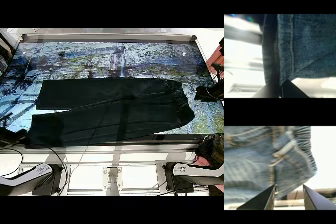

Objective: Fold the clothes and pants, and hang the long-sleeved shirts on hangers.

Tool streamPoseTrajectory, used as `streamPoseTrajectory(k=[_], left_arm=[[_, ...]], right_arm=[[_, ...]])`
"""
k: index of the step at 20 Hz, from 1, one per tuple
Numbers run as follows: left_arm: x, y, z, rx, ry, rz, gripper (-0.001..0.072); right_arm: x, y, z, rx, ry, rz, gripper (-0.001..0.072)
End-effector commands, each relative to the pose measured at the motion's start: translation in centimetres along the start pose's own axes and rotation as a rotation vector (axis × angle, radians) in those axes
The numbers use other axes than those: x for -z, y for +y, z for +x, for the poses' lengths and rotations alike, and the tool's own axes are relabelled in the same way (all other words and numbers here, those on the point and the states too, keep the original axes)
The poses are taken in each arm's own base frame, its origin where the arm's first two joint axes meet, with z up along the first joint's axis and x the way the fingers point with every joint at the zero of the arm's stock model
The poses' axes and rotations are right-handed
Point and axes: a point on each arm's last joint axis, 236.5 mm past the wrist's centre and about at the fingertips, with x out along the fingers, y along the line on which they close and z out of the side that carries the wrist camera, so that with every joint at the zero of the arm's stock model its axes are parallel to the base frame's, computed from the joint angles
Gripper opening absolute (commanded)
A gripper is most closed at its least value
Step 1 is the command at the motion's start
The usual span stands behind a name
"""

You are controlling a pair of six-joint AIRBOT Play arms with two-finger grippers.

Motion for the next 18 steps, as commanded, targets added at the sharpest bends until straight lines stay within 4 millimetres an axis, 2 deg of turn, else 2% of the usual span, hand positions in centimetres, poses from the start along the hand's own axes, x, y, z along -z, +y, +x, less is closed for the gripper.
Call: streamPoseTrajectory(k=[1,4,6,10,14,16,18], left_arm=[[-3.3,2.3,-4.3,-0.123,-0.181,-0.008,0.0025],[-3.6,2.2,-4.7,-0.123,-0.196,-0.007,0.0025],[-3.4,2.0,-4.6,-0.115,-0.188,-0.008,0.0025],[-2.9,1.4,-4.4,-0.086,-0.163,-0.023,0.0025],[-3.6,0.0,-4.5,-0.021,-0.196,-0.064,0.0026],[-3.8,-0.5,-4.5,0.002,-0.202,-0.079,0.0026],[-3.9,-0.7,-4.5,0.013,-0.205,-0.104,0.0026]], right_arm=[[2.4,-0.8,2.1,-0.107,0.039,-0.086,0.0441],[4.4,-0.3,4.4,-0.207,0.049,-0.151,0.046],[4.9,-0.1,6.4,-0.221,0.038,-0.21,0.046],[3.7,0.8,8.9,-0.256,-0.038,-0.268,0.0459],[3.3,2.1,10.9,-0.348,-0.042,-0.297,0.0448],[2.9,2.2,11.5,-0.358,-0.052,-0.314,0.0447],[2.3,3.0,11.2,-0.39,-0.092,-0.342,0.0446]])
